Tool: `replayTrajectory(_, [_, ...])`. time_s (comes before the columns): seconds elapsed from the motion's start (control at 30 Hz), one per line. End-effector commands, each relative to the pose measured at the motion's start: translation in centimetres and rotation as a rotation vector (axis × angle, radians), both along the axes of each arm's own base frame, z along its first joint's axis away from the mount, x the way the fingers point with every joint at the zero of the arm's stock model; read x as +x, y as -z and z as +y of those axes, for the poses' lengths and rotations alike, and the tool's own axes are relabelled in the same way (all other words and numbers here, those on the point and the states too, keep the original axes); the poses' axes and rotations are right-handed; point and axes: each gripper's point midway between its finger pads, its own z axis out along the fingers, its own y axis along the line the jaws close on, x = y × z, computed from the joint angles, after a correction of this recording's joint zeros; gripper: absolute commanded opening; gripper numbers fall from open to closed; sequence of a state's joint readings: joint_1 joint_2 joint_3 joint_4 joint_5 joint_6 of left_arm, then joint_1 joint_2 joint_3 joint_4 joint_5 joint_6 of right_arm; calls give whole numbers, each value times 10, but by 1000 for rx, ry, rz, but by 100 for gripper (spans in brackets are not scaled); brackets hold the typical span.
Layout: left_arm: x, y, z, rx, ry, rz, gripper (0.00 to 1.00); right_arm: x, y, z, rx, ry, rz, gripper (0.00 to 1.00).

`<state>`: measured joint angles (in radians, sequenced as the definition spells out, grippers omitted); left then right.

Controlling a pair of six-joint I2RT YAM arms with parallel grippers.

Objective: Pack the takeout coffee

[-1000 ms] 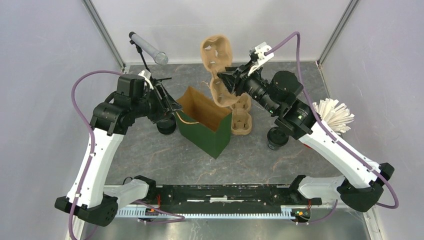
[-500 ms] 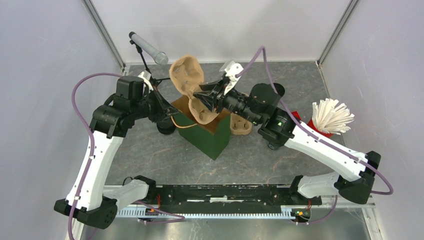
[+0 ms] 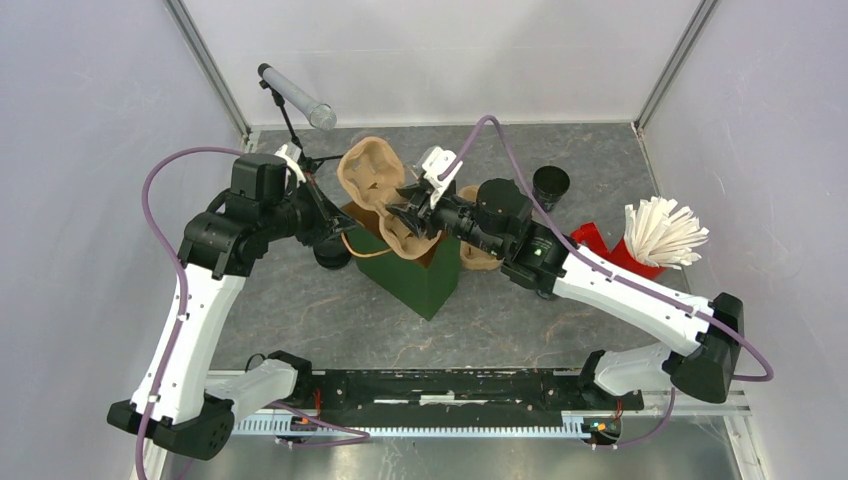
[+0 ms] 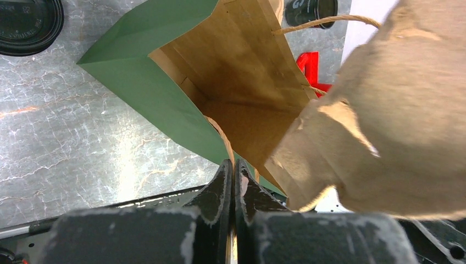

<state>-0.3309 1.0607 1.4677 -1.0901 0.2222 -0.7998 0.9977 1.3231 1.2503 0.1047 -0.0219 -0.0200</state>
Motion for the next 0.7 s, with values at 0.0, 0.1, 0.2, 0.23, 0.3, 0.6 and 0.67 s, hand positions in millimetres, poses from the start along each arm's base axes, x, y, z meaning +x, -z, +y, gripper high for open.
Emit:
replayTrajectory(0.0, [-2,-9,0,-29,-2,-33,2,1,9,6,-33,-21,-38,40])
replayTrajectory(0.1, [-3,-9,0,-30,-4,-32,2,4,18,7,-66,-18,-44,39])
replayTrajectory(0.2, [-2,-9,0,-29,-7,-32,2,5,25,6,-82,-6,-45,39])
replayTrajectory(0.23, [-2,-10,1,-29,-8,-34,2,6,25,5,-82,1,-46,39])
replayTrajectory(0.3, [-2,-10,1,-29,-13,-34,2,7,30,3,-86,10,-44,39])
replayTrajectory(0.6, [-2,-7,1,-26,-10,-28,2,12,22,7,-65,17,-69,37])
replayTrajectory(0.67, [-2,-6,1,-21,-9,-28,2,13,14,9,-44,19,-77,37])
